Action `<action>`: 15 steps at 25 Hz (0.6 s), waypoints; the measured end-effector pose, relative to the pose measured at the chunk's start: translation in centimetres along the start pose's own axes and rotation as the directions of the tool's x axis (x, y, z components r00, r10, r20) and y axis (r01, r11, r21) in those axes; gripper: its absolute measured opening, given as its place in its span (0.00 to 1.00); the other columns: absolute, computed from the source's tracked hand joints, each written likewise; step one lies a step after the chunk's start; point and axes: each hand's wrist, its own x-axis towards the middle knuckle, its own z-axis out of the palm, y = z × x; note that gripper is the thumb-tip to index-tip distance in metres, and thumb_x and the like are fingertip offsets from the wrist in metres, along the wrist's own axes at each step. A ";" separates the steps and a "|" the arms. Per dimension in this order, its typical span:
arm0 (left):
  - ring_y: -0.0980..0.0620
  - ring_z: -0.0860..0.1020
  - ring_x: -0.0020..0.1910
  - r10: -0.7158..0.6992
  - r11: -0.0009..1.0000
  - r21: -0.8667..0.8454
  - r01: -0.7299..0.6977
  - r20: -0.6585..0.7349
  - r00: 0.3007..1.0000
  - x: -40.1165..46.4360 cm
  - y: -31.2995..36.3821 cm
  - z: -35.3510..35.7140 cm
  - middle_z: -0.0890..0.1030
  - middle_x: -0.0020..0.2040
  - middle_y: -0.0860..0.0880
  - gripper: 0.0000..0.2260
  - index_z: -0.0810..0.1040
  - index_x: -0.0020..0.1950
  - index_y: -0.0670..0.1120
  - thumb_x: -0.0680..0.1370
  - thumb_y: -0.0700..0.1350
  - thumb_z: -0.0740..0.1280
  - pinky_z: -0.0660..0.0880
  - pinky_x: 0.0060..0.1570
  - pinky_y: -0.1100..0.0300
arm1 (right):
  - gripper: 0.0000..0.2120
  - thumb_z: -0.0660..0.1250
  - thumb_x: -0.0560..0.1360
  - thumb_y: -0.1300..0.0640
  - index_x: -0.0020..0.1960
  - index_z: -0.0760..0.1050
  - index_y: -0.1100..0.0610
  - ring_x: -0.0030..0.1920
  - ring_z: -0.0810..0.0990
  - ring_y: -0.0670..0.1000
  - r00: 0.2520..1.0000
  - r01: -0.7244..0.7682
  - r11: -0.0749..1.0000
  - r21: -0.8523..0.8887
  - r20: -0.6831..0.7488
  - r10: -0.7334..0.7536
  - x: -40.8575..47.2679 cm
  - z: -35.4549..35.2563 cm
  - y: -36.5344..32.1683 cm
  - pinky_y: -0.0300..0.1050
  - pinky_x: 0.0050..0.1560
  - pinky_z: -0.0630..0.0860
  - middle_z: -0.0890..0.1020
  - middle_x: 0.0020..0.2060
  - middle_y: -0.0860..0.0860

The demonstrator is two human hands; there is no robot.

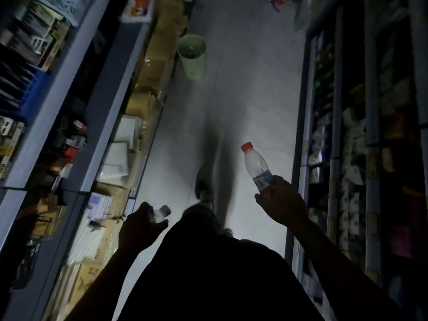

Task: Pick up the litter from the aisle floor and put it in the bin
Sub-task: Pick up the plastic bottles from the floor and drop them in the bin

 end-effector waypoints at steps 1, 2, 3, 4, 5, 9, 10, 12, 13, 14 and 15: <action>0.49 0.77 0.37 -0.019 1.000 -0.014 0.019 -0.002 1.000 2.1 0.5 -0.6 0.78 0.38 0.53 0.21 0.73 0.48 0.48 0.67 0.56 0.79 0.70 0.37 0.56 | 0.29 0.63 0.67 0.31 0.58 0.71 0.51 0.44 0.80 0.55 1.000 0.008 1.000 -0.009 -0.009 -0.008 2.7 -1.0 -1.4 0.50 0.45 0.79 0.76 0.46 0.47; 0.49 0.77 0.37 -0.034 0.999 -0.027 0.034 -0.001 0.999 4.2 1.2 -1.3 0.79 0.38 0.52 0.21 0.73 0.48 0.48 0.67 0.55 0.79 0.71 0.37 0.56 | 0.28 0.64 0.66 0.32 0.57 0.71 0.50 0.44 0.80 0.55 1.000 0.012 1.000 -0.014 -0.011 -0.012 5.3 -1.7 -2.6 0.50 0.45 0.79 0.75 0.45 0.46; 0.48 0.78 0.39 -0.046 0.998 -0.038 0.046 -0.005 0.999 6.7 2.1 -2.2 0.79 0.38 0.52 0.20 0.73 0.48 0.48 0.67 0.55 0.79 0.72 0.39 0.55 | 0.27 0.65 0.66 0.33 0.56 0.70 0.50 0.44 0.79 0.55 1.000 -0.007 1.000 -0.016 -0.002 0.007 7.6 -2.7 -4.1 0.51 0.45 0.79 0.75 0.45 0.46; 0.46 0.79 0.40 -0.045 0.998 -0.038 0.045 -0.005 0.999 9.2 3.2 -3.2 0.79 0.39 0.51 0.20 0.73 0.47 0.48 0.67 0.55 0.79 0.74 0.40 0.54 | 0.27 0.65 0.65 0.33 0.56 0.70 0.50 0.44 0.80 0.55 1.000 -0.015 1.000 -0.007 -0.005 0.015 9.9 -3.7 -5.3 0.51 0.46 0.79 0.76 0.45 0.47; 0.44 0.80 0.40 -0.036 0.999 -0.029 0.036 -0.002 0.999 12.1 4.8 -4.5 0.79 0.39 0.50 0.20 0.72 0.47 0.48 0.67 0.55 0.79 0.75 0.40 0.53 | 0.26 0.65 0.65 0.33 0.56 0.70 0.49 0.45 0.81 0.56 0.999 -0.046 0.999 -0.012 0.005 0.047 12.2 -4.9 -6.7 0.52 0.47 0.80 0.77 0.45 0.47; 0.44 0.79 0.41 0.056 0.998 0.006 -0.056 -0.009 0.998 22.3 12.4 -9.6 0.80 0.40 0.49 0.20 0.72 0.47 0.48 0.68 0.56 0.78 0.74 0.41 0.54 | 0.26 0.67 0.67 0.34 0.60 0.70 0.45 0.46 0.82 0.53 0.986 -0.156 0.987 0.039 0.057 0.154 18.3 -8.3 -8.9 0.55 0.50 0.81 0.80 0.48 0.45; 0.44 0.80 0.42 0.098 0.995 0.037 -0.097 -0.010 0.995 25.3 14.6 -10.8 0.80 0.41 0.49 0.21 0.72 0.47 0.48 0.68 0.57 0.78 0.73 0.41 0.54 | 0.29 0.67 0.66 0.32 0.62 0.70 0.45 0.47 0.82 0.53 0.988 -0.149 0.987 0.060 0.040 0.147 20.1 -9.0 -9.0 0.55 0.49 0.82 0.81 0.50 0.46; 0.45 0.79 0.41 0.189 0.979 0.077 -0.187 -0.010 0.982 30.0 19.1 -12.8 0.80 0.41 0.49 0.21 0.72 0.48 0.47 0.68 0.57 0.78 0.72 0.40 0.55 | 0.32 0.67 0.67 0.31 0.64 0.70 0.48 0.49 0.83 0.55 0.991 -0.131 0.990 0.048 0.027 0.130 22.5 -10.1 -8.9 0.57 0.49 0.82 0.82 0.52 0.49; 0.45 0.78 0.40 0.221 0.972 0.078 -0.219 -0.012 0.975 32.2 21.3 -13.6 0.80 0.40 0.49 0.21 0.72 0.49 0.47 0.68 0.57 0.78 0.71 0.39 0.56 | 0.32 0.68 0.69 0.32 0.65 0.71 0.51 0.50 0.84 0.58 0.989 -0.145 0.989 0.020 0.033 0.144 23.4 -10.7 -9.0 0.57 0.49 0.82 0.82 0.53 0.52; 0.46 0.78 0.39 0.262 0.962 0.084 -0.260 -0.018 0.965 34.7 23.8 -14.2 0.79 0.40 0.49 0.22 0.73 0.50 0.46 0.69 0.57 0.78 0.70 0.39 0.57 | 0.33 0.68 0.70 0.33 0.66 0.71 0.52 0.52 0.83 0.60 0.988 -0.156 0.988 0.004 0.014 0.156 25.0 -11.1 -8.5 0.56 0.50 0.81 0.81 0.54 0.53; 0.46 0.78 0.39 0.296 0.952 0.089 -0.293 -0.023 0.955 37.1 26.4 -14.9 0.79 0.39 0.50 0.22 0.73 0.50 0.46 0.69 0.57 0.78 0.71 0.38 0.57 | 0.34 0.67 0.69 0.31 0.67 0.70 0.52 0.53 0.83 0.60 0.979 -0.205 0.979 -0.017 0.014 0.206 26.5 -11.9 -8.6 0.55 0.50 0.81 0.80 0.55 0.53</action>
